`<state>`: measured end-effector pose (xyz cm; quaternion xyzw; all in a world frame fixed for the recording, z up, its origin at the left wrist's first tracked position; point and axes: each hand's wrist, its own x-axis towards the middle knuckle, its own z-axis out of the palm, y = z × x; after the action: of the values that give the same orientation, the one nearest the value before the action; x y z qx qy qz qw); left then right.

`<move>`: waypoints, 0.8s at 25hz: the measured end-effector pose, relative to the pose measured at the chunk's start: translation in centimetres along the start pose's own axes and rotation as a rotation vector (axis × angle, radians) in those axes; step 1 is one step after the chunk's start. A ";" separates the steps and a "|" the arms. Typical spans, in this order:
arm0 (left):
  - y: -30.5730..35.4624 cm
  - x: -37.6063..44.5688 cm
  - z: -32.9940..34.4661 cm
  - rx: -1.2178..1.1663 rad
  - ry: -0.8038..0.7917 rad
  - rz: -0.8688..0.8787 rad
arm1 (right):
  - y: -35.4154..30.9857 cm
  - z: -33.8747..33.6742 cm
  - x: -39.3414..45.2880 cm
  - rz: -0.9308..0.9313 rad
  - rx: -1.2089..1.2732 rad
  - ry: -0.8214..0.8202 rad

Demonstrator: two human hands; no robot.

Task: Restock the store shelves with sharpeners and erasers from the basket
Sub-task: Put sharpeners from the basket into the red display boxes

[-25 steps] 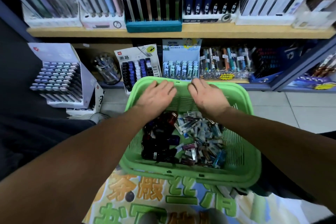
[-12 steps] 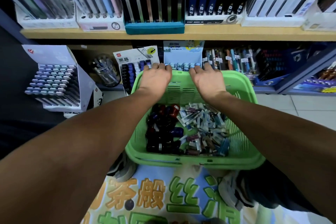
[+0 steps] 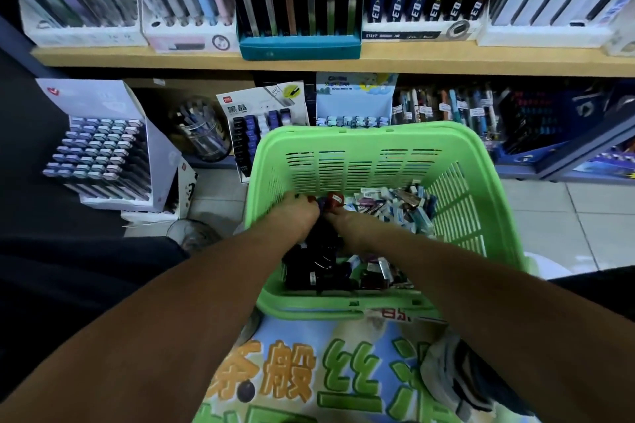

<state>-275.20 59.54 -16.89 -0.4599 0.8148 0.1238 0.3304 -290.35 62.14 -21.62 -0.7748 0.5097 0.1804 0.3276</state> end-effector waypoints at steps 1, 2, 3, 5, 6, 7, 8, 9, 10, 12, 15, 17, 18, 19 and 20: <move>0.3 0.6 0.3 0.013 -0.022 0.009 | -0.1 0.9 1.0 -0.001 0.039 0.035; 0.6 1.2 0.8 0.021 -0.041 0.006 | -0.4 1.6 1.9 -0.002 0.058 0.078; 0.9 1.8 1.1 0.020 -0.055 0.002 | -0.7 2.2 2.6 -0.012 0.053 0.114; 1.2 2.7 1.5 0.028 -0.066 -0.005 | -0.7 2.8 3.2 -0.015 0.068 0.182; 1.2 3.2 1.7 0.039 -0.060 0.000 | -0.5 2.9 3.2 -0.002 0.107 0.198; 1.2 3.6 1.6 0.028 -0.065 0.020 | -0.3 3.0 3.2 0.013 0.157 0.196; 1.2 4.0 1.7 0.005 -0.051 0.046 | -0.1 3.2 3.0 0.019 0.204 0.177; 1.3 3.9 1.5 -0.017 -0.010 0.074 | -0.1 3.3 2.9 0.008 0.235 0.156; 1.2 3.9 1.3 -0.069 0.034 0.070 | -0.1 3.3 2.7 -0.003 0.258 0.126; 0.7 3.6 1.3 -0.188 0.062 0.022 | 0.2 2.5 2.3 -0.005 0.341 0.088; -0.6 2.5 0.0 -0.443 0.046 -0.074 | 1.3 0.0 0.8 0.001 0.493 0.085; -1.1 1.4 -1.5 -0.535 0.092 -0.093 | 1.9 -2.0 -1.2 0.018 0.646 0.156; -1.1 0.9 -2.3 -0.591 0.119 -0.095 | 2.1 -2.9 -2.3 0.038 0.736 0.191; -1.0 0.3 -3.2 -0.655 0.136 -0.089 | 2.2 -4.0 -3.6 0.057 0.804 0.213; -0.7 -0.4 -4.1 -0.718 0.151 -0.082 | 2.3 -5.0 -4.9 0.070 0.852 0.221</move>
<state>-276.21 57.33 -13.46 -0.5867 0.7224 0.3543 0.0917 -294.74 61.37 -15.72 -0.5677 0.5965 -0.1189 0.5548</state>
